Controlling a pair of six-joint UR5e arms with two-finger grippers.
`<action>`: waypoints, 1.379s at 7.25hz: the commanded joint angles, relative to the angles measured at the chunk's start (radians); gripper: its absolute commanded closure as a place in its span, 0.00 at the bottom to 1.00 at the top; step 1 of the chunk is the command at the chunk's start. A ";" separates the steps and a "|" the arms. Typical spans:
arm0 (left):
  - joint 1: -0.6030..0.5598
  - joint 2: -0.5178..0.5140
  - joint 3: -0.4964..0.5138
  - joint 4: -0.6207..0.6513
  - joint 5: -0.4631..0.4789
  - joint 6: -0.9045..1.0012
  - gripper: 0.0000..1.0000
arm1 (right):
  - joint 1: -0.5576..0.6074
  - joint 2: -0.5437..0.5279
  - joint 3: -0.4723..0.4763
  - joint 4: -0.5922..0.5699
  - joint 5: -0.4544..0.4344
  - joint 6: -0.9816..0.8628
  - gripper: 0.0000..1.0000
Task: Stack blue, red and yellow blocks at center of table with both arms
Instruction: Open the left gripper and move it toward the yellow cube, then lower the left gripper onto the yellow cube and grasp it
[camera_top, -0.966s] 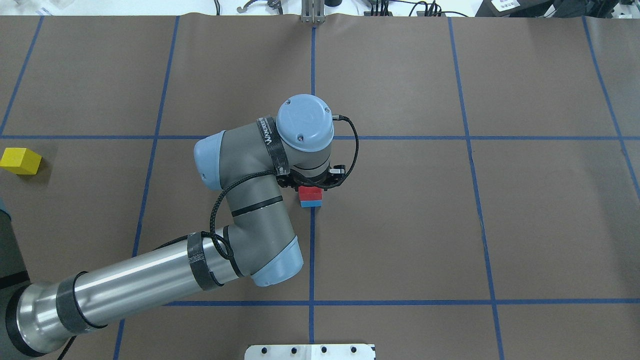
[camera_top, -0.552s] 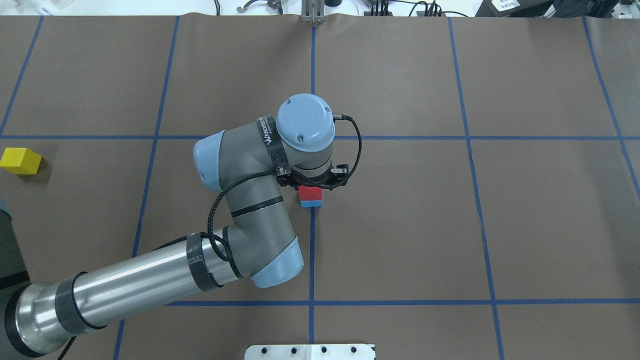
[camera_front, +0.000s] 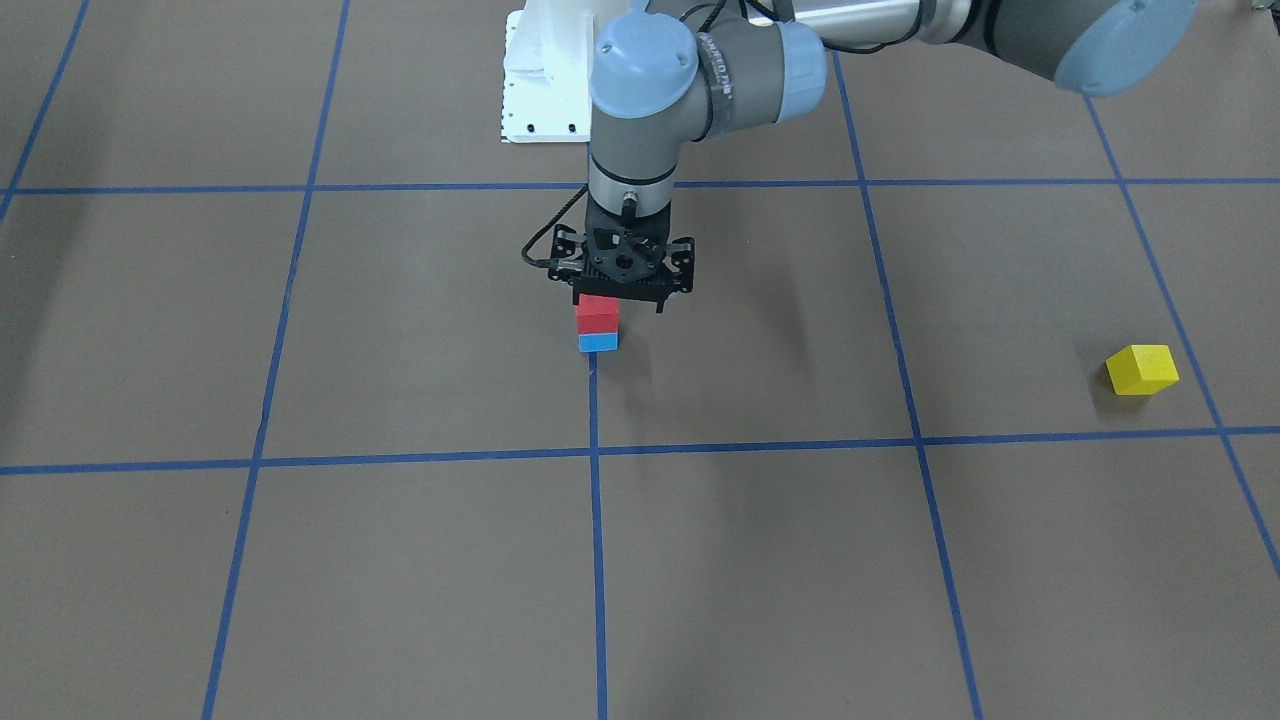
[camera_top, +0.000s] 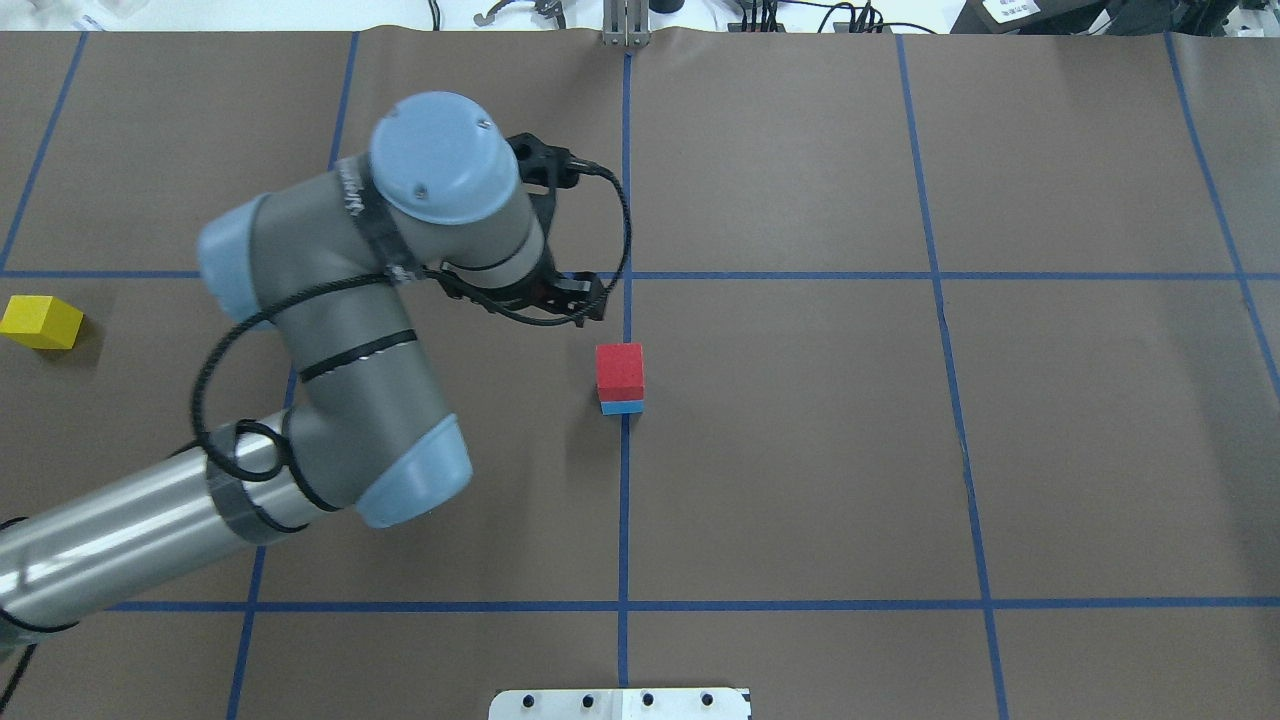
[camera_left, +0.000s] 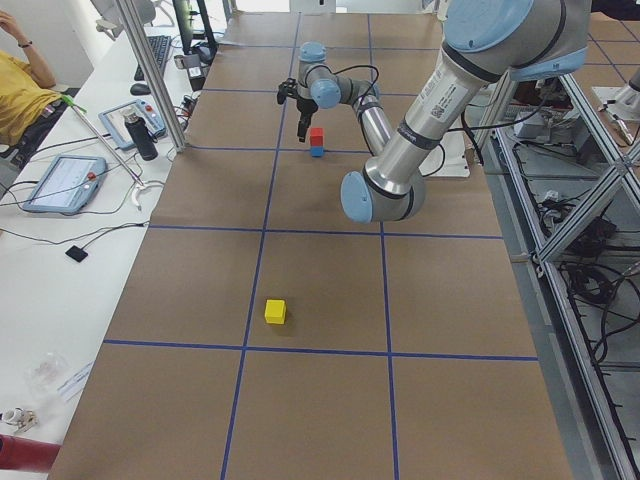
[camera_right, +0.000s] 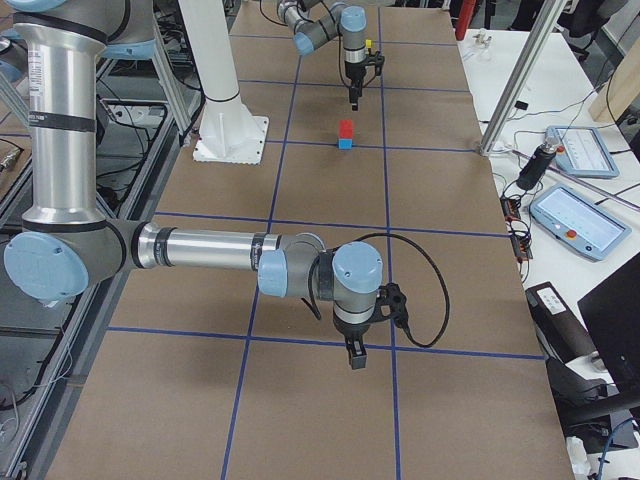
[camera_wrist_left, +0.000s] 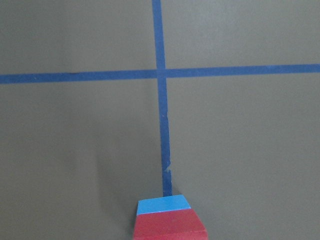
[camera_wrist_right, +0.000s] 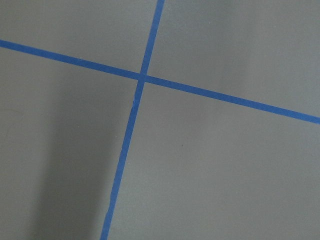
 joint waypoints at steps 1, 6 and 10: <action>-0.112 0.266 -0.187 -0.003 -0.074 0.281 0.00 | -0.001 -0.001 -0.001 0.000 0.000 0.000 0.01; -0.494 0.668 -0.147 -0.087 -0.260 0.637 0.00 | 0.001 -0.009 -0.001 0.000 0.000 -0.002 0.01; -0.508 0.673 0.199 -0.474 -0.260 0.568 0.00 | -0.001 -0.015 0.002 0.002 0.000 -0.007 0.01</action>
